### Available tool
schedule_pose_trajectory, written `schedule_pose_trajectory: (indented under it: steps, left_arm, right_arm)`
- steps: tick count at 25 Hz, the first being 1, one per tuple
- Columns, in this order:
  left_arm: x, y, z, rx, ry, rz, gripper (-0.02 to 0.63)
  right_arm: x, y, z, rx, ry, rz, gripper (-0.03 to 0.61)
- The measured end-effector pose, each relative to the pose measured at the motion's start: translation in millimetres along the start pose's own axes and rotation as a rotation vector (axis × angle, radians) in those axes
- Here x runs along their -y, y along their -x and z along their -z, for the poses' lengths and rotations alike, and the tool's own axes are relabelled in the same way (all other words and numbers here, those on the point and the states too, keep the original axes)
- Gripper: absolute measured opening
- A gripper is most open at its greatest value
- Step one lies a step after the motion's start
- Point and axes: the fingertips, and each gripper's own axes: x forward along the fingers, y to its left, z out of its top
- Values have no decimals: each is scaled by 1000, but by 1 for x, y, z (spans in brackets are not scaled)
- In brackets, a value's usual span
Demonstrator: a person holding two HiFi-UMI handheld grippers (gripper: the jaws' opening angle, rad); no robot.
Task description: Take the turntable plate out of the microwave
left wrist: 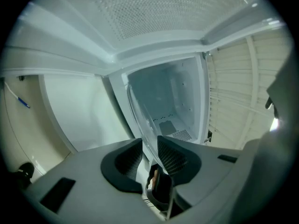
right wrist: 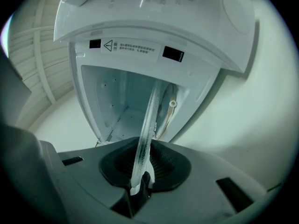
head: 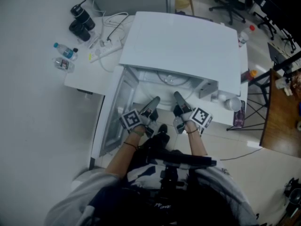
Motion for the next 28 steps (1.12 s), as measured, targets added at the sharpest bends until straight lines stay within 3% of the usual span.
schedule_pose_trajectory:
  steps: [1,3,5,6,9,13,17,22,23,25,28]
  left_arm:
    - [-1,0,-1,0,-7,0,91]
    - [13,-8,-4,22,15,106,98]
    - [21,-12,-4,28,35,163,103]
    - [16,-11,-2,15,30,134,103]
    - [2,-3,8,-34,-15,37,85]
    - [-2,5,17,-37,-23,7,74]
    - [13,7,20,-15,-20,82,74]
    - [25,13,25,1,-120,120,86]
    - [28,15,26,2,-135,128,87]
    - [31,19,30,10,-125,135,87]
    - [36,26,39,17,-113,137,87]
  right_arm:
    - [-7,0,2,2,-30,-42,40]
    - [-21,-1,8,2,-104,-131,41]
    - [-15,8,14,-22,-86,-99,41]
    - [-12,13,16,-33,-72,-81,43]
    - [-25,15,23,-36,-121,-153,43]
    - [-17,26,27,-62,-58,-82,44]
    - [6,42,30,-86,17,80,44]
    - [-16,46,34,-72,-13,-38,44]
    - [-26,45,35,-68,-20,-93,46]
    - [-41,46,37,-61,-33,-166,48]
    - [-43,56,42,-65,-39,-165,51]
